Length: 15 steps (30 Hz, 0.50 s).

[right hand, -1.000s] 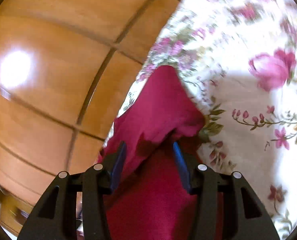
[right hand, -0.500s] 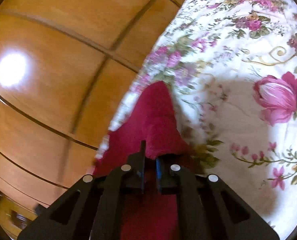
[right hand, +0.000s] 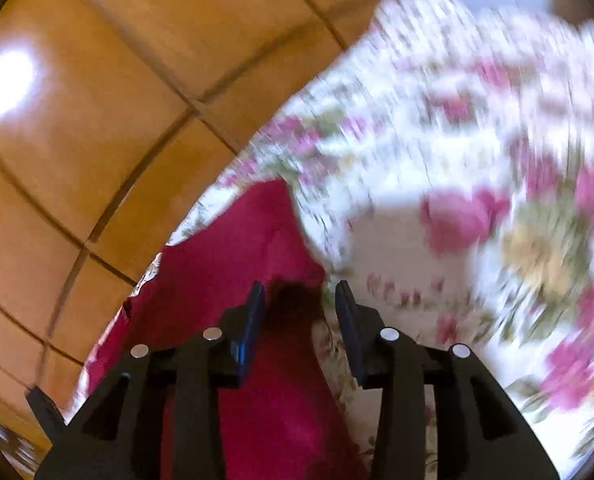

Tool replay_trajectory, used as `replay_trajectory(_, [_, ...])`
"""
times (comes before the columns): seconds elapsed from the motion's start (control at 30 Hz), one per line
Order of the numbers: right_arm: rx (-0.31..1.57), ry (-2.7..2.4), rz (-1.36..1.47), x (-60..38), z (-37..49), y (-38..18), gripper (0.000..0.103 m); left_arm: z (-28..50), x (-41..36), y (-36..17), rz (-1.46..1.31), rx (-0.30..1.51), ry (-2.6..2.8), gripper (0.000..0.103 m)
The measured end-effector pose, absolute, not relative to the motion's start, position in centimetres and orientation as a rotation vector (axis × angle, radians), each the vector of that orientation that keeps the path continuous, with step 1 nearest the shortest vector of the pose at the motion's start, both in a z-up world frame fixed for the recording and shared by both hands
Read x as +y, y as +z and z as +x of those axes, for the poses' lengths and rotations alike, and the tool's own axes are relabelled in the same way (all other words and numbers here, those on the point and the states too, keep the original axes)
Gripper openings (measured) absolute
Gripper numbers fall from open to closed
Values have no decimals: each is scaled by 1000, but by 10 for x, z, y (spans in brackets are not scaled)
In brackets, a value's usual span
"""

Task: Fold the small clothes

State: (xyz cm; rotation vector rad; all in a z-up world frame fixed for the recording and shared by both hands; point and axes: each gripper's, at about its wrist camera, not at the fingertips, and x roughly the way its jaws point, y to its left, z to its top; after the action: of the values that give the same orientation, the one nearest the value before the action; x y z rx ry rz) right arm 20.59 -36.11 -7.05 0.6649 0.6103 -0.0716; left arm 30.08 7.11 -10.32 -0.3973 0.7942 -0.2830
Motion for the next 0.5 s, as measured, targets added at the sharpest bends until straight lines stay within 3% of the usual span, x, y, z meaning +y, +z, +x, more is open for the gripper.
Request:
replay_trajectory(0.2, [628, 32, 324, -318, 269, -34, 30, 299, 71, -104, -404, 794, -287, 10])
replay_trajectory(0.37, [769, -16, 221, -305, 335, -73, 26, 299, 71, -105, -399, 795, -282, 10])
replay_trajectory(0.5, [820, -89, 362, -338, 352, -110, 20, 300, 70, -106, -389, 796, -280, 10])
